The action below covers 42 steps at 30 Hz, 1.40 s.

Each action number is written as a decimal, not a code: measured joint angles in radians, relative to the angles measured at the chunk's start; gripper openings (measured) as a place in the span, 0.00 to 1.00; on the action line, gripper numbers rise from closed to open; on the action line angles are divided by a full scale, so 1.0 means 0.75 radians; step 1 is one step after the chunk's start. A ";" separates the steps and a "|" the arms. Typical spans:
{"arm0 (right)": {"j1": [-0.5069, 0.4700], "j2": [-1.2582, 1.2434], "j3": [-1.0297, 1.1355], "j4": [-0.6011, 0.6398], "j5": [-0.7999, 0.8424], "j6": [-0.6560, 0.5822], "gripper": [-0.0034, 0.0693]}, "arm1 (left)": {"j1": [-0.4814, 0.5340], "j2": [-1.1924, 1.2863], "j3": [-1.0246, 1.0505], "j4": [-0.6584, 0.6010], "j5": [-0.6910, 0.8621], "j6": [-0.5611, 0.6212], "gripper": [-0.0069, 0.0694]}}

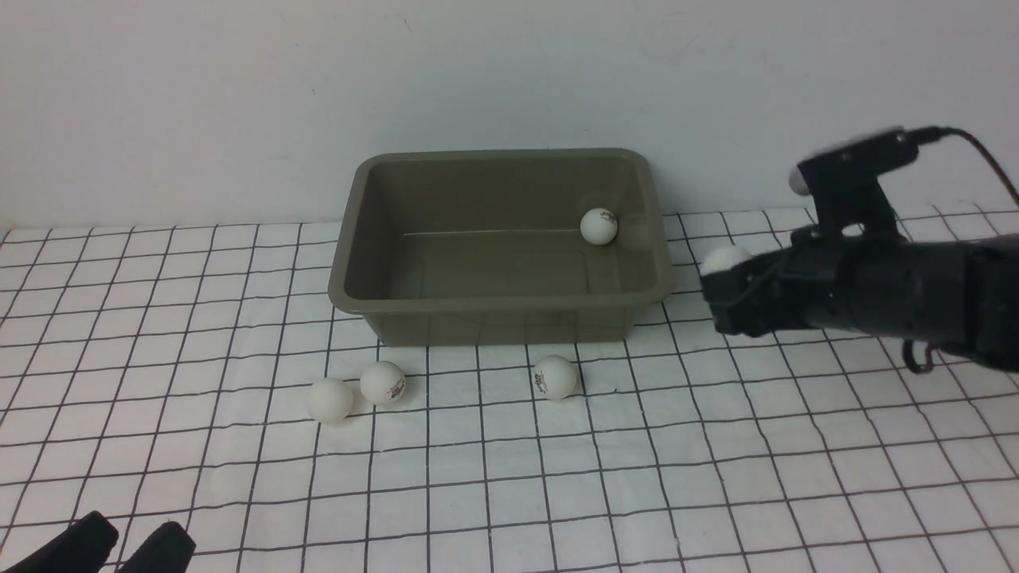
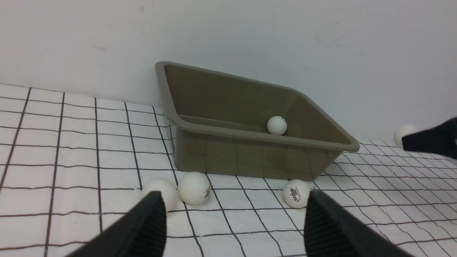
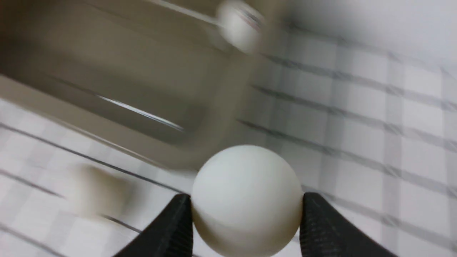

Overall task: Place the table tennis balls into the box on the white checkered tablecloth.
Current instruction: 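Release the ping pong ball into the bin and lift the gripper away, then reach for and grasp a ping pong ball on the table beside the basket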

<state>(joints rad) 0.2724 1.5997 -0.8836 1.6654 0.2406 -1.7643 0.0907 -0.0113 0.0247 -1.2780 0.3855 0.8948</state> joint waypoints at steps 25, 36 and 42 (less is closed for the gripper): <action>-0.008 0.541 -0.633 -0.306 0.594 0.212 0.66 | 0.000 0.000 0.000 0.000 0.003 0.000 0.71; -0.192 0.131 -0.568 -0.872 0.720 0.595 0.58 | 0.000 0.000 0.000 0.000 0.003 0.000 0.71; -0.219 -0.087 -0.488 -1.169 0.980 0.836 0.44 | 0.000 0.000 0.000 0.000 0.003 0.000 0.71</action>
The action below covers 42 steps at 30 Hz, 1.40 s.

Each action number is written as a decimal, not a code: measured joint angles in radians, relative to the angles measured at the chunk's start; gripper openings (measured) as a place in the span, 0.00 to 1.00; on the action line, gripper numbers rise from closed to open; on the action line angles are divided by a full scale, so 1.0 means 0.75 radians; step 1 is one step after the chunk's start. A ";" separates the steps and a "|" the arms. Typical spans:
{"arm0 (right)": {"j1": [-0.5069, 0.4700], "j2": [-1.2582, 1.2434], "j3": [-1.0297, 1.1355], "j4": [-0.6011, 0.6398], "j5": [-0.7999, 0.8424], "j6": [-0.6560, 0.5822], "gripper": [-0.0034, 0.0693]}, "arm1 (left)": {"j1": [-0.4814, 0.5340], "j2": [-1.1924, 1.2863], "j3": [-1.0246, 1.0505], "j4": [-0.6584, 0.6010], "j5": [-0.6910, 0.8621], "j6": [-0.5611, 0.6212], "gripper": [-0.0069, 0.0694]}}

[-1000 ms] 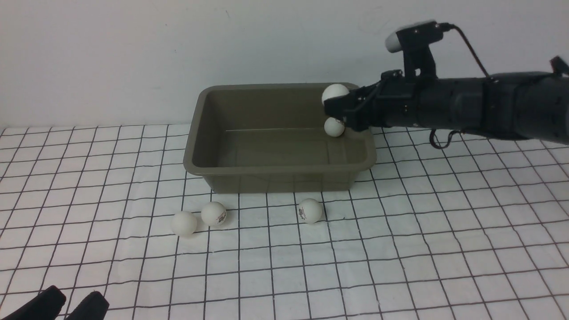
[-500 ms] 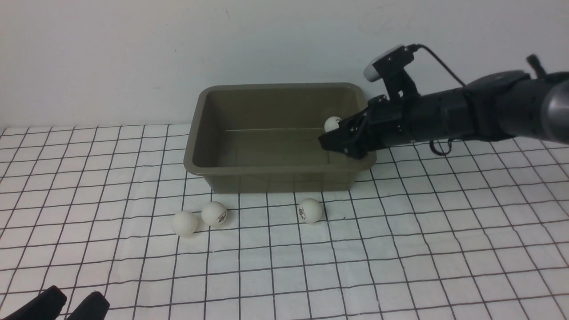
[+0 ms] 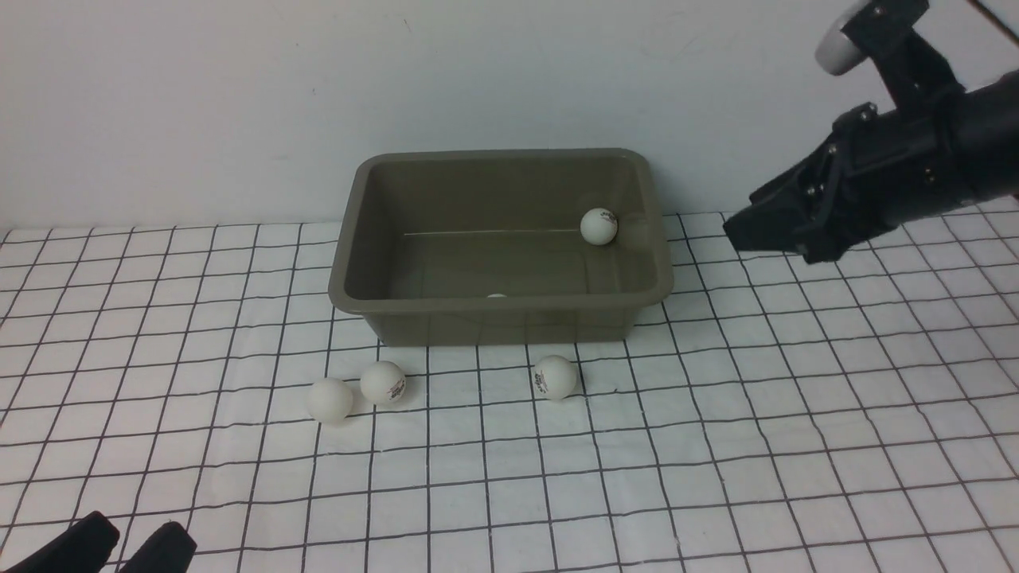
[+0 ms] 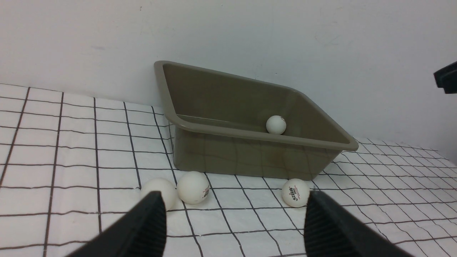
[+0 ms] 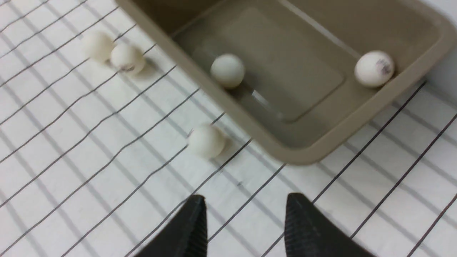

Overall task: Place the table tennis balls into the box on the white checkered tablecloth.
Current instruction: 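Reach for and grasp a ping pong ball on the table beside the basket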

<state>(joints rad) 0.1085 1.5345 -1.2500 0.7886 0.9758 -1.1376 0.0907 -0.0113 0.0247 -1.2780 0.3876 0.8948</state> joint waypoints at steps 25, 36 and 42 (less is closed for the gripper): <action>0.405 -0.043 0.680 1.206 -0.714 -0.760 0.43 | 0.000 0.000 0.000 0.000 0.000 0.000 0.71; 0.551 0.212 0.559 1.256 -0.830 -0.884 0.75 | 0.000 0.000 0.000 0.000 0.000 0.000 0.71; 0.551 0.352 0.462 1.259 -0.793 -0.878 0.78 | 0.000 0.000 0.000 0.000 0.000 0.000 0.71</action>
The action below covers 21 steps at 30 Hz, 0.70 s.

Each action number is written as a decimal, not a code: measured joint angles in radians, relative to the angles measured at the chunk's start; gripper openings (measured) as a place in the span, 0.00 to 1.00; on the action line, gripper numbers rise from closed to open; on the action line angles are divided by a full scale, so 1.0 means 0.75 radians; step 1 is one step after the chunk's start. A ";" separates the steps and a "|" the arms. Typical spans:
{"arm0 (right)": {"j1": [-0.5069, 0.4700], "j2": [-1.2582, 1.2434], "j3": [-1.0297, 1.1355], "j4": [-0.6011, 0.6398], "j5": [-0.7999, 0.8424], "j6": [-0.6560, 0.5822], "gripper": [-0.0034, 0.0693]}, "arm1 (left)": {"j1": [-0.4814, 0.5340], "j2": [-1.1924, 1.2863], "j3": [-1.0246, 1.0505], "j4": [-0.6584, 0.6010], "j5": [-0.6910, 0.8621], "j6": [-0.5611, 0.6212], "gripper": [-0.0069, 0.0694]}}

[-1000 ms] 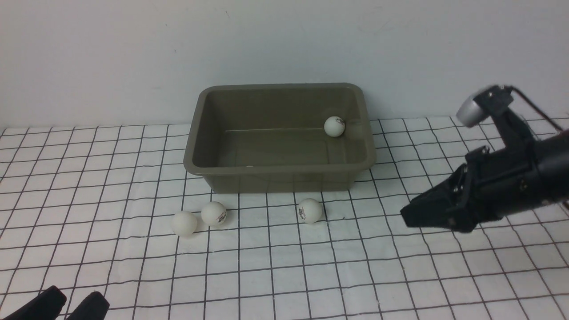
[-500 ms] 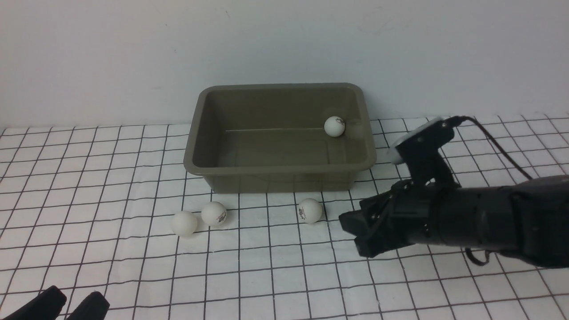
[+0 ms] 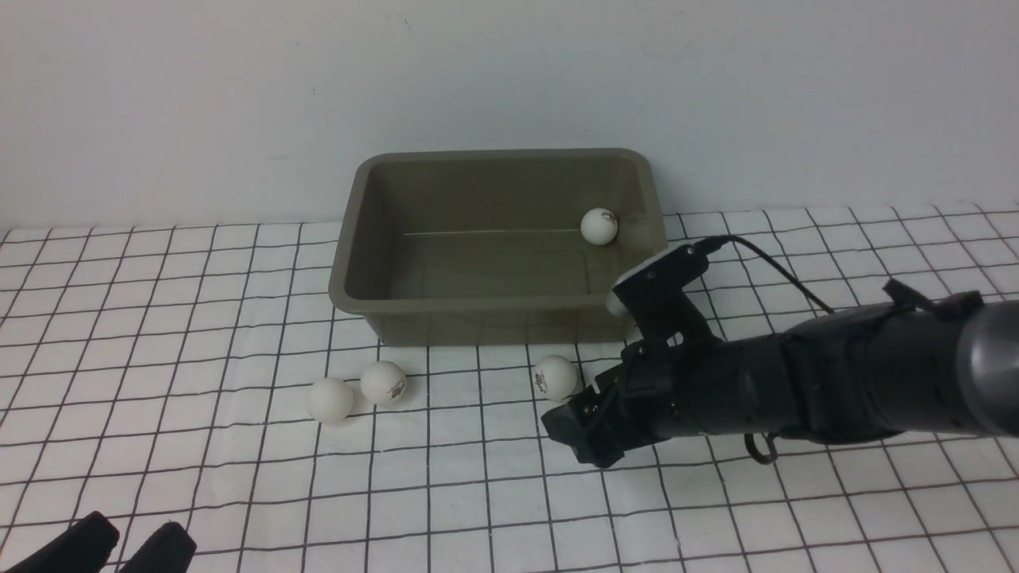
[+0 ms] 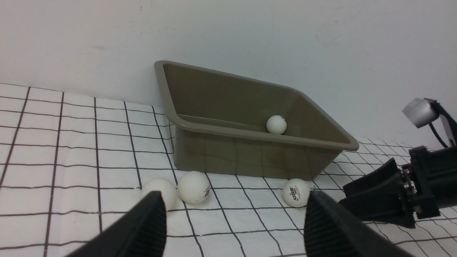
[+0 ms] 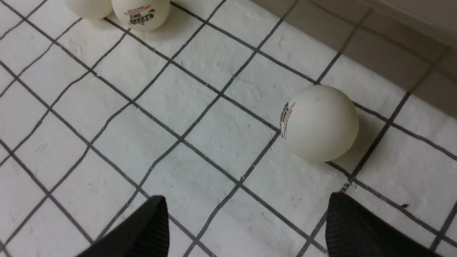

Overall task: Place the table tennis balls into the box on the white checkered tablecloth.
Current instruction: 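Reach for and grasp a ping pong ball on the table beside the basket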

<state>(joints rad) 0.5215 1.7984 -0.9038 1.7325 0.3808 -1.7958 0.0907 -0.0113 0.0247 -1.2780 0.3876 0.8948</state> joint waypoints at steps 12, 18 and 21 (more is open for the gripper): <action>0.000 0.131 -0.164 0.000 -0.001 0.027 0.78 | 0.000 0.000 0.000 0.000 0.000 0.000 0.71; 0.000 0.145 -0.177 0.000 -0.024 0.026 0.78 | 0.000 0.000 0.000 0.000 0.000 0.000 0.71; 0.000 0.170 -0.180 0.000 -0.021 0.025 0.78 | 0.000 0.000 0.000 0.000 0.000 0.000 0.71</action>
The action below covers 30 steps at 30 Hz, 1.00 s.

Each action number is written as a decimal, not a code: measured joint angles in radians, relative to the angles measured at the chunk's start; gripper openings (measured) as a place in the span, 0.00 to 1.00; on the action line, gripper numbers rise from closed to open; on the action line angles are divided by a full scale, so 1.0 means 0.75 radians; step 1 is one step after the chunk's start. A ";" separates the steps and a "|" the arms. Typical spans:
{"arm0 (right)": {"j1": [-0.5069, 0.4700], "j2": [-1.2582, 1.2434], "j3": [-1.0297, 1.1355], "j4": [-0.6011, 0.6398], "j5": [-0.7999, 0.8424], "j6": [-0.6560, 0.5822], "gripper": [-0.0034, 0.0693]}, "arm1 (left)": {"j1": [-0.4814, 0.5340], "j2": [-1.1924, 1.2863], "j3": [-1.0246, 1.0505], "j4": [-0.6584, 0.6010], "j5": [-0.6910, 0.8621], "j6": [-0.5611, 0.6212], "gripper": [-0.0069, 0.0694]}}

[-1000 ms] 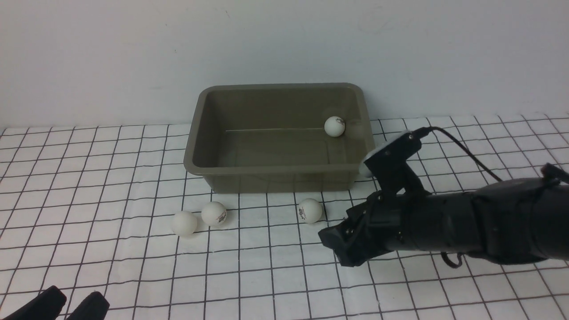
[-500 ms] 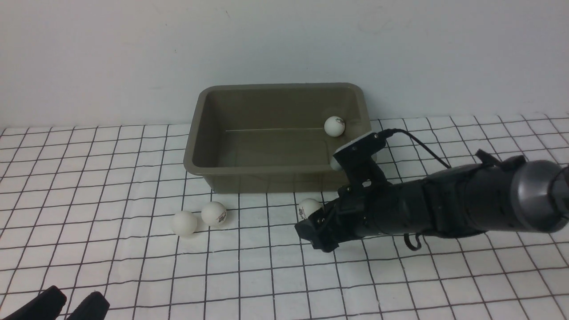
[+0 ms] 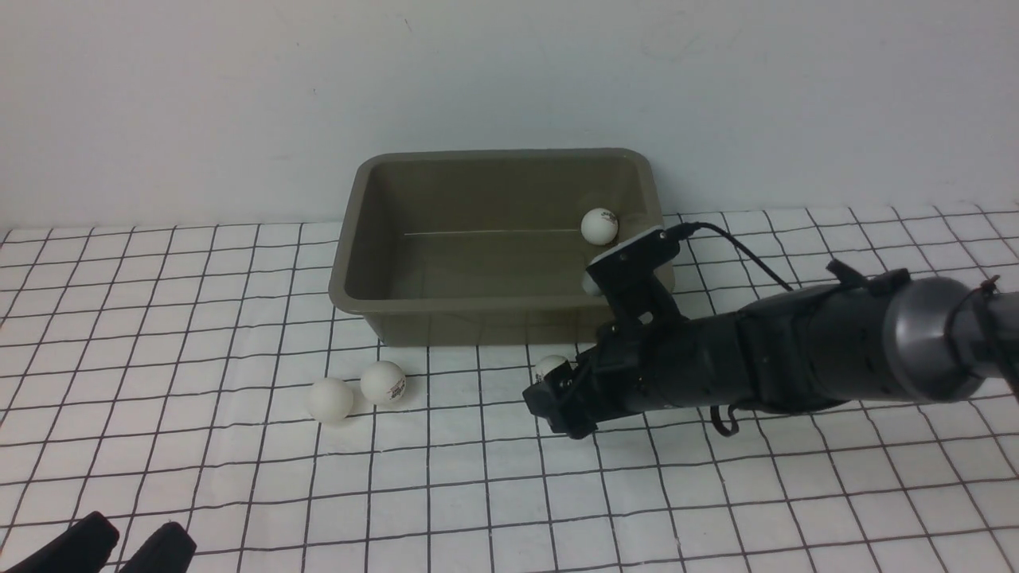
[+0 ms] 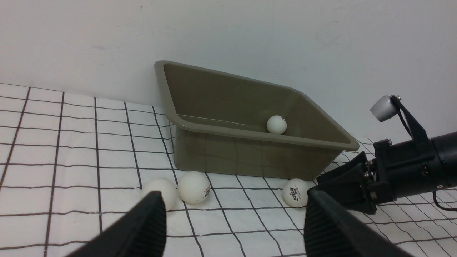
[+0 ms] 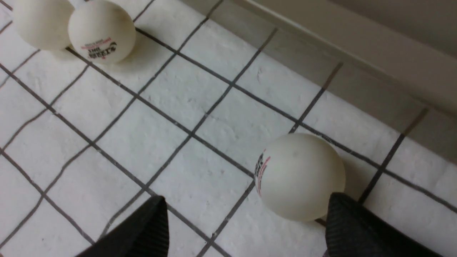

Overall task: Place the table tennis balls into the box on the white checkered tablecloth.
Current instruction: 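Reach for and grasp a ping pong ball on the table beside the basket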

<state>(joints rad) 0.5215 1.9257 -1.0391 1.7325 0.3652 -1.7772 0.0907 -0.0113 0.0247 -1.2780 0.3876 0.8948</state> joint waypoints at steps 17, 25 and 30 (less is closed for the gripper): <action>0.000 0.076 -0.074 0.000 0.005 -0.031 0.77 | 0.000 0.000 0.000 0.000 0.000 0.000 0.71; 0.000 0.131 -0.112 0.000 -0.001 -0.031 0.67 | 0.000 0.000 0.000 0.000 0.000 0.000 0.71; 0.000 0.157 -0.125 0.000 -0.009 -0.033 0.54 | 0.000 0.000 0.000 0.000 0.000 0.000 0.71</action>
<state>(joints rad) 0.5215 2.0438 -1.1328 1.7326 0.3584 -1.8016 0.0907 -0.0113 0.0247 -1.2780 0.3876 0.8948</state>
